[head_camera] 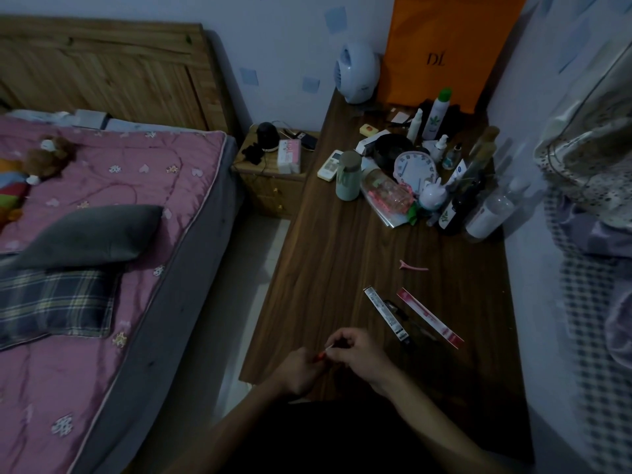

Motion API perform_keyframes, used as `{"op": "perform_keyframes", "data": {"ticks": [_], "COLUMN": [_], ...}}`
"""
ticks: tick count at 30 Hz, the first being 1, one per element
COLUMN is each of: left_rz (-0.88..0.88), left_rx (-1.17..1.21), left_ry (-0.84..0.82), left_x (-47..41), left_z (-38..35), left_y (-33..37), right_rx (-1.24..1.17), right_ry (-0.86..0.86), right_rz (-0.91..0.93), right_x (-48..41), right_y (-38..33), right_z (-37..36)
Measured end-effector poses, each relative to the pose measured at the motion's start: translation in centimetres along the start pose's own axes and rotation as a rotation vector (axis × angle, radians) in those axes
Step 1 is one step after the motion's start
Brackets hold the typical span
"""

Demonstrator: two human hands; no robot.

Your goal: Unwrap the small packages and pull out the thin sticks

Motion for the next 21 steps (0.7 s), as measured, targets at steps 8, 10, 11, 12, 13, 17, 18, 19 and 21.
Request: {"op": "perform_keyframes", "data": {"ticks": [8,10,11,12,13,17,18,19,21], "left_rz": [0.0,0.013,0.023,0.032,0.041,0.058,0.071,0.086,0.104], "left_rx": [0.004,0.007,0.008,0.006,0.006,0.039,0.068,0.097,0.124], "left_ry": [-0.014,-0.008,0.001,0.009,0.012,-0.002,-0.004,-0.007,-0.011], "left_x": [0.7,0.8,0.8,0.8,0.7,0.8,0.7,0.7,0.5], "left_z": [-0.1,-0.1,0.0,0.0,0.0,-0.2,-0.3,-0.3,-0.4], "left_y": [0.3,0.1,0.0,-0.2,-0.3,-0.7,-1.0,-1.3,-1.8], "right_rx": [-0.046,-0.066,-0.077,-0.091,-0.107,-0.137,-0.136,-0.124,-0.07], "right_ry": [0.017,0.032,0.043,0.058,0.076,0.162,0.191,0.223,0.284], "right_rz": [0.021,0.032,0.035,0.033,0.03,-0.003,-0.022,-0.043,-0.087], "right_x": [0.3,0.3,0.4,0.4,0.4,0.5,0.4,0.3,0.1], "right_y": [0.1,0.1,0.2,0.3,0.5,1.6,2.0,2.4,3.2], "right_z": [0.0,0.2,0.4,0.6,0.9,2.3,2.8,3.3,4.3]}}
Point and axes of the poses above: each hand's wrist, its own x-axis away from the middle knuckle, its own z-axis out of the back of the hand, y = z × x, the point moved 5 cm from there along -x, towards the middle knuckle, and after that the axes turned 7 degrees about -y, right-handed, at the moved point
